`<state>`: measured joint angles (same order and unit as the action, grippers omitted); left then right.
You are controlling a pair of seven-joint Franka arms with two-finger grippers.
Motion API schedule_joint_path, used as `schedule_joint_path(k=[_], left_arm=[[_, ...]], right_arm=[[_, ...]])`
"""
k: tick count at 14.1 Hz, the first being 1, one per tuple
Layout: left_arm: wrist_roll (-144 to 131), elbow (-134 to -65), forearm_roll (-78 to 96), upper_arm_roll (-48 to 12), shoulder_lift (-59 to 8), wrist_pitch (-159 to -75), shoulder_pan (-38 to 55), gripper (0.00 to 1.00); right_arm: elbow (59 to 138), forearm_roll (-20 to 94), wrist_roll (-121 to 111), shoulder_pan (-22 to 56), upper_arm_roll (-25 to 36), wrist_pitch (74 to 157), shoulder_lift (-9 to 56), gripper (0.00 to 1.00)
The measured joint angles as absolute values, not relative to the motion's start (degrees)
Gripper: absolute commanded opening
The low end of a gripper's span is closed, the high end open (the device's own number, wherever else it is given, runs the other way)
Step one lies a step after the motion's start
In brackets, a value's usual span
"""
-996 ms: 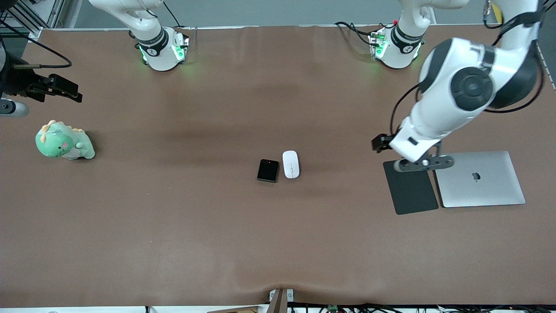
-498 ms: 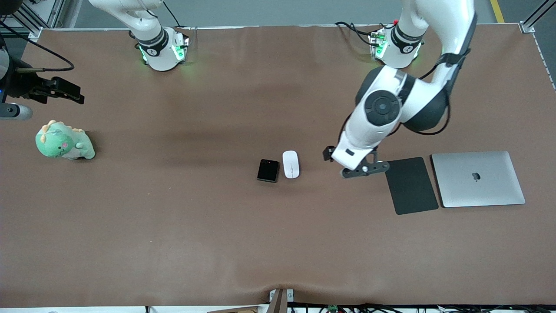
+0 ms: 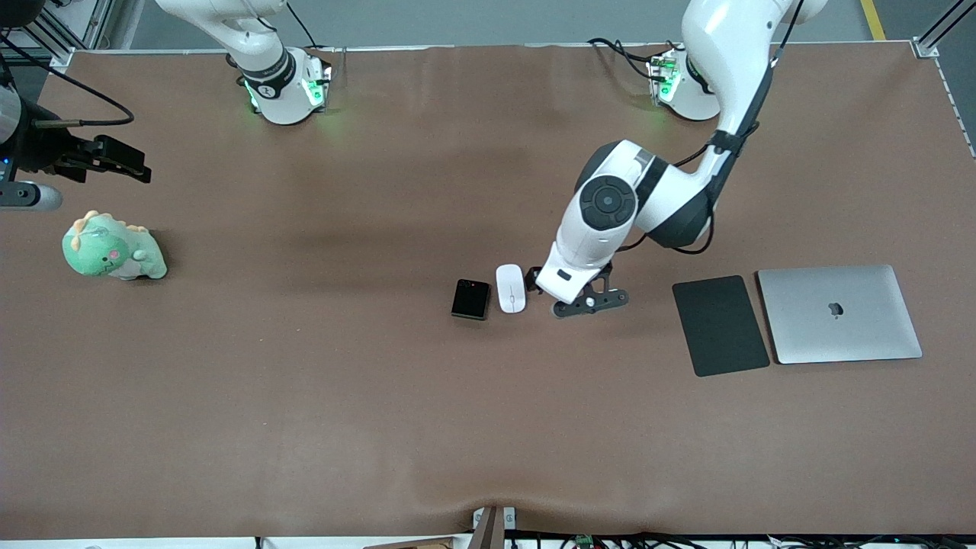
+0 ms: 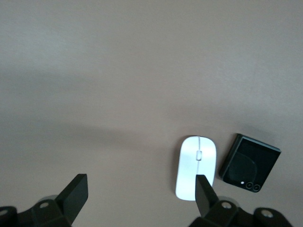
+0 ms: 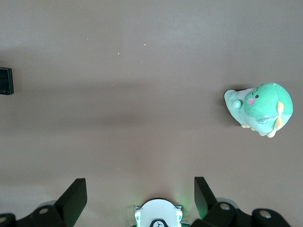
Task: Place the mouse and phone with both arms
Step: 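Lower the left gripper around the white mouse and close it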
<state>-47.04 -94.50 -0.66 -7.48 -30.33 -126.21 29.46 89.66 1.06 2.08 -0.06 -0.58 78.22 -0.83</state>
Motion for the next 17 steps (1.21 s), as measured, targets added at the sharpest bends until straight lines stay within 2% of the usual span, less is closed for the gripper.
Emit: schedule_joint_path(k=[7, 13, 17], left_arm=[[-49.8, -92.1, -0.7, -7.5, -37.7, -131.6, 33.2, 1.0], [-49.8, -90.9, -0.7, -7.5, -41.0, -134.4, 34.0, 1.0], [-50.5, -88.9, -0.7, -7.4, -43.7, -135.1, 35.3, 0.94]], right_arm=[[89.7, 1.1, 2.1, 0.1, -0.8, 78.2, -0.7, 1.0], [89.7, 1.1, 2.1, 1.0, -1.0, 78.3, -0.7, 1.0], [89.7, 1.1, 2.1, 0.9, -0.8, 78.3, -0.7, 1.0]])
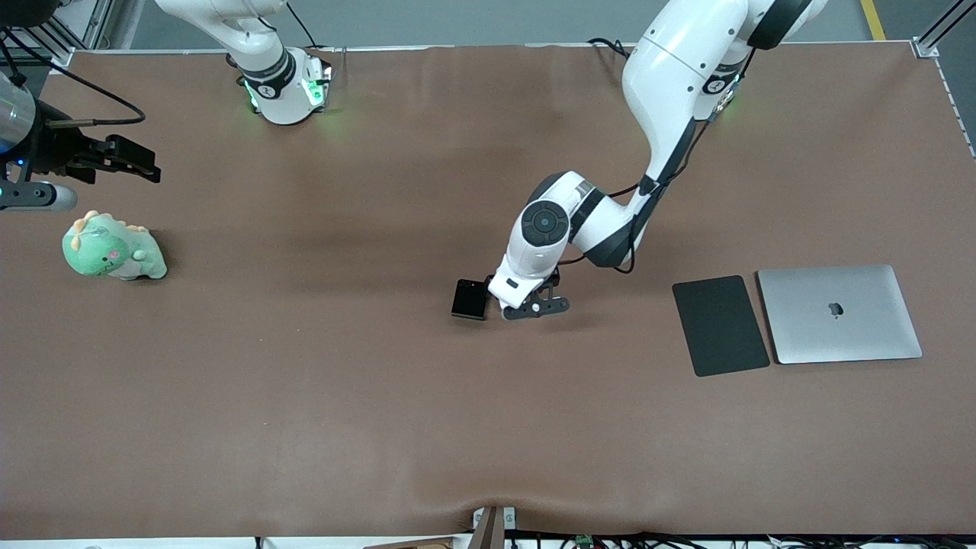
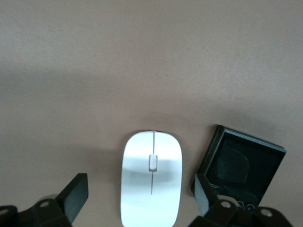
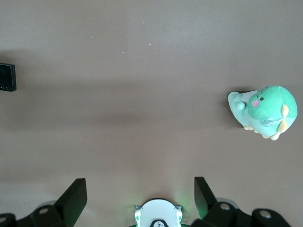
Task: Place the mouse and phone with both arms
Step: 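Lower the left gripper around the white mouse and close it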
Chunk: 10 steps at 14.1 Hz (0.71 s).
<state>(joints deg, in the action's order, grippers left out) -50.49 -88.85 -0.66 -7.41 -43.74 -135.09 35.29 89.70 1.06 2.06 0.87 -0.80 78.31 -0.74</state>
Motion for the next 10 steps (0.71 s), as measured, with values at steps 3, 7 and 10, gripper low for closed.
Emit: schedule_joint_path(k=[3, 7, 10], left_arm=[[-50.7, -87.8, -0.7, -7.3, -45.6, -135.1, 36.2, 0.9], [-50.7, -87.4, -0.7, -7.2, -46.4, -135.8, 36.3, 0.83], [-50.7, -87.4, -0.7, -7.2, -46.9, -136.0, 36.3, 0.81]], right_arm=[[89.7, 1.1, 0.6, 0.2, -0.2, 78.4, -0.7, 1.0], [89.7, 1.1, 0.3, 0.2, -0.1, 78.2, -0.7, 1.0], [89.7, 1.1, -0.4, -0.6, -0.1, 77.6, -0.7, 1.0]])
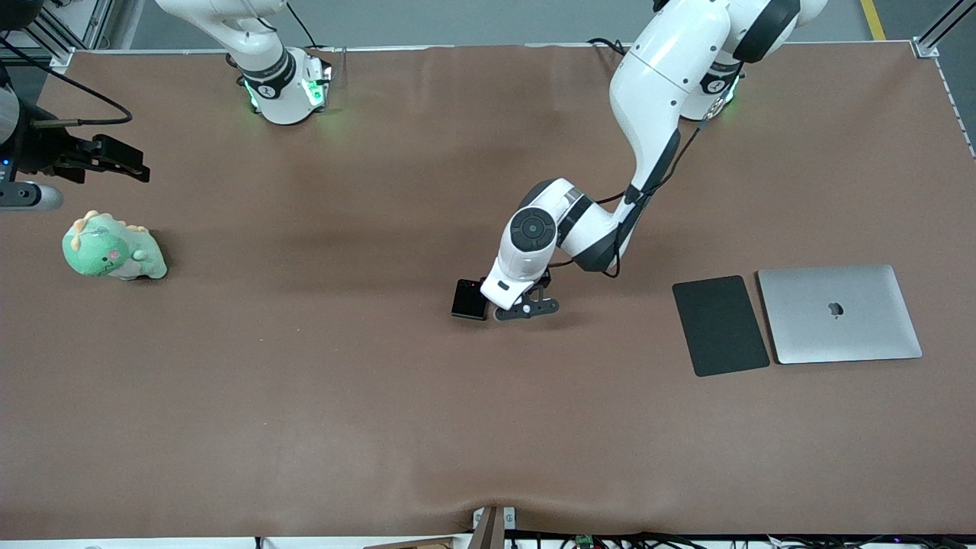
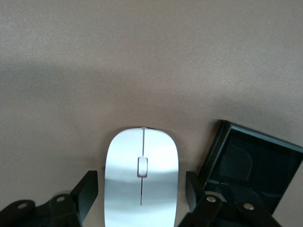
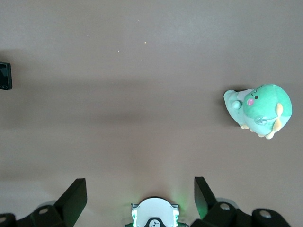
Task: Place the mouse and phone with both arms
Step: 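Lower the left gripper around the white mouse and close it, then lift the mouse with the left gripper while the right gripper reaches the phone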
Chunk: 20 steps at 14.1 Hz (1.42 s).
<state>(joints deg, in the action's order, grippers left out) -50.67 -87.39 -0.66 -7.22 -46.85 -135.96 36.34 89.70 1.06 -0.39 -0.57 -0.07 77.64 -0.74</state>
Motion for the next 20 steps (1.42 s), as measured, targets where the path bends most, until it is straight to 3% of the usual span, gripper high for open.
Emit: schedule_joint_path(k=[10, 14, 20], left_arm=[[-50.7, -87.4, -0.7, -7.1, -47.3, -136.1, 37.0, 0.58], [-50.7, -87.2, -0.9, -7.0, -47.3, -136.1, 37.0, 0.57], [-50.7, -85.7, -2.1, -5.6, -46.4, -136.1, 36.7, 0.58]], right_arm=[[89.7, 1.1, -2.8, -2.1, -0.5, 77.5, -0.7, 1.0], [89.2, 1.1, -2.0, 2.4, -1.1, 78.4, 0.7, 1.0], [88.0, 6.1, 10.9, 11.5, -1.7, 87.8, 11.5, 1.0]])
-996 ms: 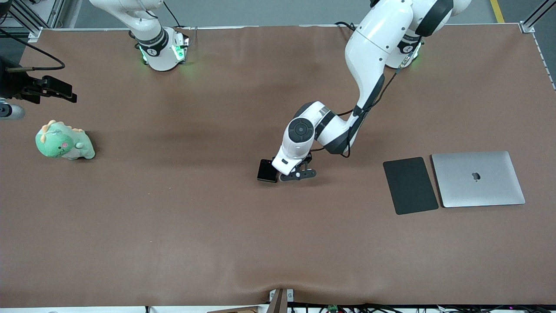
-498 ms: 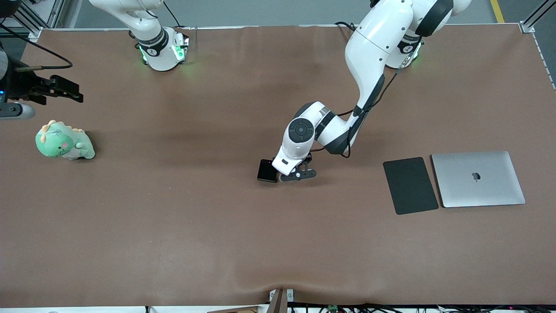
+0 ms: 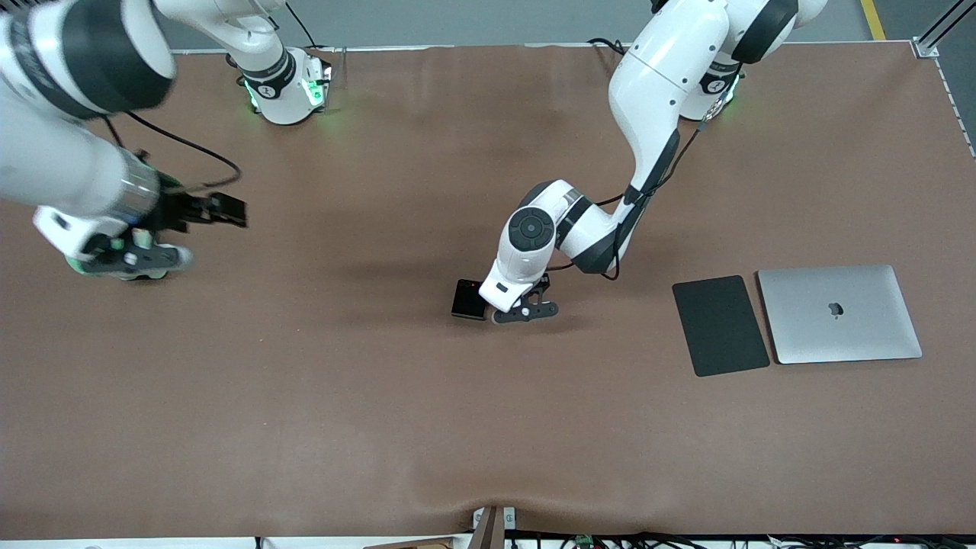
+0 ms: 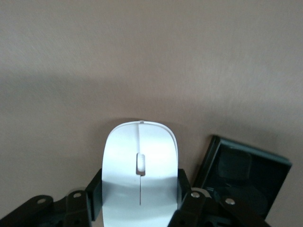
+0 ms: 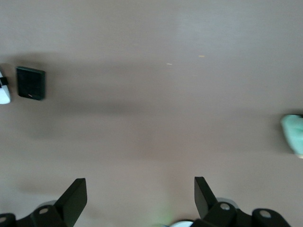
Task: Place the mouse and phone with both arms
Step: 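Lift the mouse with the left gripper while the right gripper reaches the phone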
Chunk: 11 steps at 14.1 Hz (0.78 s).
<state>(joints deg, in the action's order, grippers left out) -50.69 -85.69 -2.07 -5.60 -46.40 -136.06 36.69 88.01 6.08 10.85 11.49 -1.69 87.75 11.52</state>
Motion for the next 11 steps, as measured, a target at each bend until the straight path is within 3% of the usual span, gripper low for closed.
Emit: schedule_joint_path(k=[5, 11], left_arm=[[-50.4, -85.4, -2.8, -4.4, -40.6, -133.1, 33.5, 0.59], [-40.7, -86.0, -2.9, -4.7, -32.7, -122.3, 24.3, 0.59]], right_arm=[[87.8, 7.3, 21.4, 22.6, -1.8, 100.2, 20.2, 1.0], [87.7, 7.2, 36.0, 34.8, -1.8, 118.0, 32.6, 1.0]])
